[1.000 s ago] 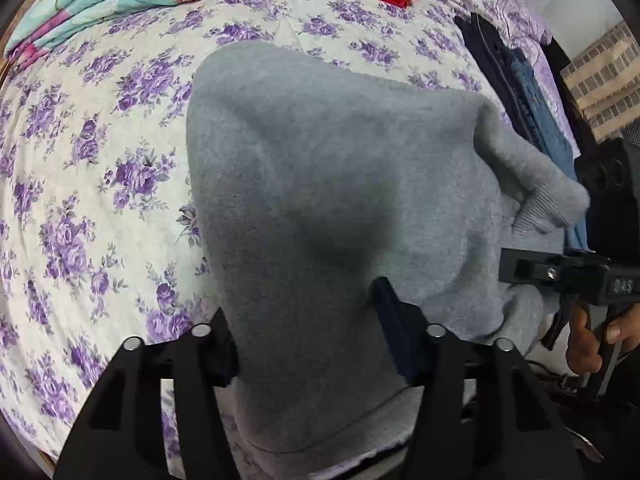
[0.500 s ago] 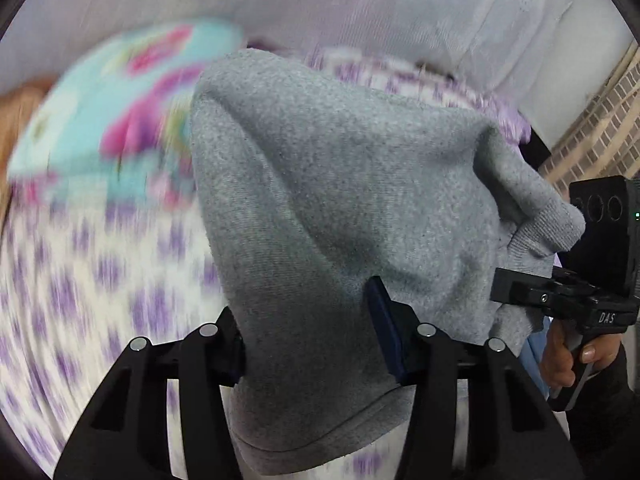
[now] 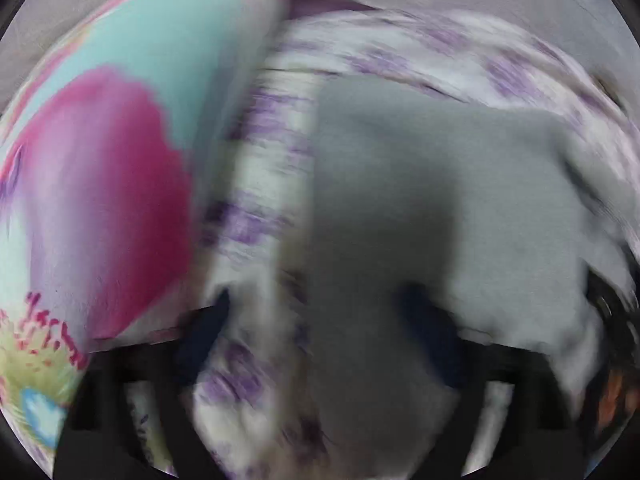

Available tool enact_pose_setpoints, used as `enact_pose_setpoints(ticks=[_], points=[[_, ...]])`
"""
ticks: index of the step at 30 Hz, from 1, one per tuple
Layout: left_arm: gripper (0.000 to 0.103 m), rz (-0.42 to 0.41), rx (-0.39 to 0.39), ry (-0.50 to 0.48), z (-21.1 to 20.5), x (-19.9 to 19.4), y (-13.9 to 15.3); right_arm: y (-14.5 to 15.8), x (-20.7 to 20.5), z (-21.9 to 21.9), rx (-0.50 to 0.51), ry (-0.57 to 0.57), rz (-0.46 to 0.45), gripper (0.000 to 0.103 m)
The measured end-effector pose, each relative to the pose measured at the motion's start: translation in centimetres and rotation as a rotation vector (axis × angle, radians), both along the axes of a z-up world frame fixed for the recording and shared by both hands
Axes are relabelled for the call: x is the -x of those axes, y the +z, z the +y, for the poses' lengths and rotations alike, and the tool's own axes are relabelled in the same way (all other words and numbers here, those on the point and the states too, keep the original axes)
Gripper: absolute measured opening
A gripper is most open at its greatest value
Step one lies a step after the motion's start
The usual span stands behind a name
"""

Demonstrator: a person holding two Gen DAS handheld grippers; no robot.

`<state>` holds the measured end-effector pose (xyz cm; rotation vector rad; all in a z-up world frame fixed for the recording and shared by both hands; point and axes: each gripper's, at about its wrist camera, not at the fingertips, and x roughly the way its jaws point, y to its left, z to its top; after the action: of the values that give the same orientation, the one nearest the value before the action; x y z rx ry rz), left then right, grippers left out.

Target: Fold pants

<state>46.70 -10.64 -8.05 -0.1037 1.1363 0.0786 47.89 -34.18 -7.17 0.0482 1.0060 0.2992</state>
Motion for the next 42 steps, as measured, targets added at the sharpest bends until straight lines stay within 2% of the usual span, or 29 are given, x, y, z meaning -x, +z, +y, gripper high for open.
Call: enact_pose_setpoints(ticks=[3, 6, 8, 11, 15, 19, 22, 24, 26, 32, 37, 42], points=[[0.094, -0.033, -0.061, -0.045, -1.0, 0.0, 0.0, 0.0, 0.3, 0.1, -0.001, 0.008, -0.025, 0.1], [0.095, -0.025, -0.042, -0.077, -0.6, -0.4, 0.1, -0.4, 0.0, -0.7, -0.056, 0.001, 0.015, 0.1], [0.093, -0.015, -0.048, -0.076, -0.7, -0.4, 0.4, -0.2, 0.0, -0.5, -0.041, -0.008, 0.016, 0.1], [0.092, -0.028, -0.082, -0.088, -0.9, 0.5, 2.0, 1.6, 1.4, -0.1, -0.025, -0.042, -0.01, 0.1], [0.093, -0.083, -0.076, -0.136, -0.9, 4.7, 5.5, 5.0, 5.9, -1.0, -0.027, -0.102, -0.083, 0.1], [0.096, -0.15, -0.098, -0.115, -0.4, 10.1, 8.9, 8.1, 12.5, -1.2, 0.045, -0.118, -0.143, 0.1], [0.098, -0.171, -0.096, -0.096, -0.2, 14.2, 10.7, 9.3, 17.4, -0.9, 0.091, -0.144, -0.144, 0.1], [0.098, -0.171, -0.061, -0.096, -0.1, 17.4, 11.7, 9.3, 20.2, -0.7, 0.099, -0.17, -0.114, 0.1], [0.098, -0.174, -0.041, -0.106, -0.2, 20.4, 12.4, 9.5, 22.9, -0.6, 0.092, -0.192, -0.098, 0.1], [0.098, -0.214, -0.048, -0.107, 0.1, 27.3, 14.6, 10.9, 28.8, 0.8, 0.082, -0.22, -0.098, 0.1], [0.098, -0.213, -0.014, -0.108, 1.3, 31.1, 15.5, 12.4, 32.3, 2.8, 0.096, -0.191, -0.117, 0.1], [0.098, -0.211, -0.021, -0.104, 2.1, 33.6, 15.6, 13.4, 35.0, 4.7, 0.102, -0.163, -0.134, 0.1]])
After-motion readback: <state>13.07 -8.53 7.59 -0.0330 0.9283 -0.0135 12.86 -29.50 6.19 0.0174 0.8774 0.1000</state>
